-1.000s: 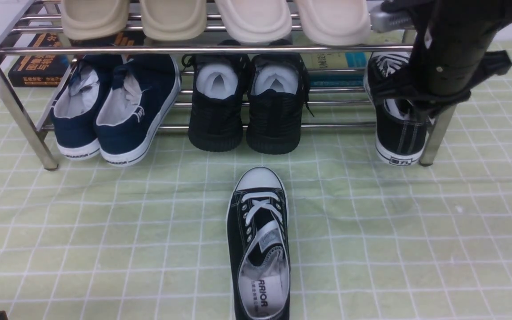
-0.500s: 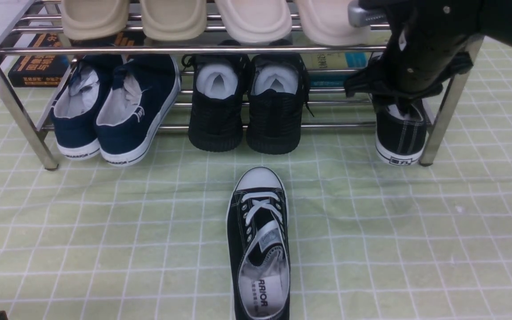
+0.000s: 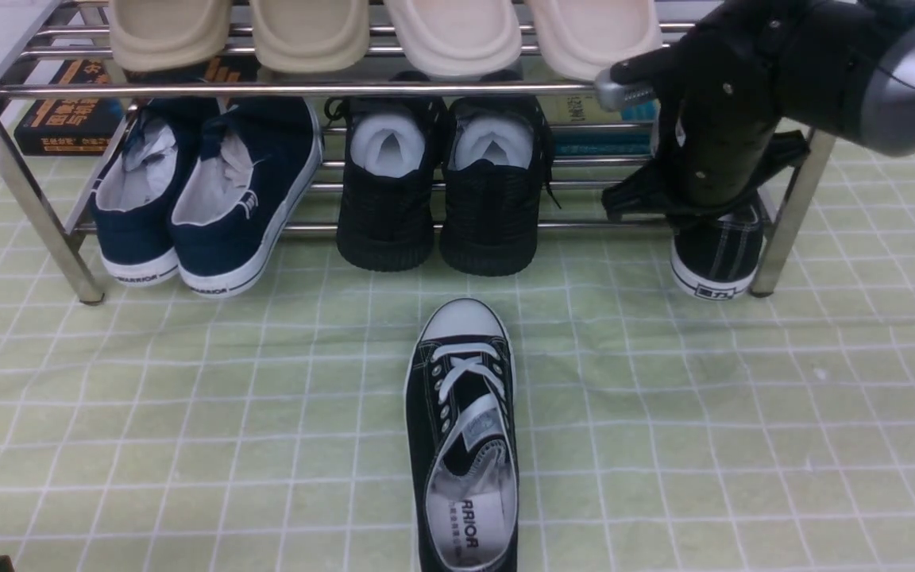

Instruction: Take the shoes off the shelf with your hand from the green coffee tablecloth.

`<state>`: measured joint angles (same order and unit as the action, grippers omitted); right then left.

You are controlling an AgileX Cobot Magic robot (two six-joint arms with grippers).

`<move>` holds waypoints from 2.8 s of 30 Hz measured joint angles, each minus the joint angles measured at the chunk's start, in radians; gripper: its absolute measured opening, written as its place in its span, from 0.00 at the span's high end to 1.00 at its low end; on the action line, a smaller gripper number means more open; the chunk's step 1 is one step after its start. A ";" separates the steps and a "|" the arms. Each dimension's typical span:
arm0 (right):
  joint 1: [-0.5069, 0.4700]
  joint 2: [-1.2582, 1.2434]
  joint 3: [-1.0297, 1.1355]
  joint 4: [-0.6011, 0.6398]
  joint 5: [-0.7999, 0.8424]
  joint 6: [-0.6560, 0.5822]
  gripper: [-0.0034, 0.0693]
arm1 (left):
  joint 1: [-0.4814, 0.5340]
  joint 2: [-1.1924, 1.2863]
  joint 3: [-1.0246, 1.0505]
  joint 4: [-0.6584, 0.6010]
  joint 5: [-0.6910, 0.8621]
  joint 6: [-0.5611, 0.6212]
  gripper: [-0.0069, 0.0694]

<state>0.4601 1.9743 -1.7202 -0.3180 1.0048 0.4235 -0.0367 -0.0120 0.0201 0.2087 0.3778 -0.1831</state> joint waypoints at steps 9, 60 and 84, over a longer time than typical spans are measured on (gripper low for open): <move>0.041 -0.136 0.011 0.070 0.231 -0.113 0.95 | 0.000 0.000 0.000 0.000 0.000 0.000 0.60; 0.459 -0.228 0.457 0.070 -0.051 0.395 0.92 | 0.000 0.000 0.000 0.000 0.000 0.000 0.60; 0.459 -0.278 0.359 0.330 0.124 0.079 0.38 | 0.000 0.000 0.000 0.000 0.000 0.000 0.60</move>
<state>0.9191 1.6968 -1.3615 0.0122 1.1287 0.5023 -0.0367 -0.0120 0.0201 0.2087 0.3778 -0.1831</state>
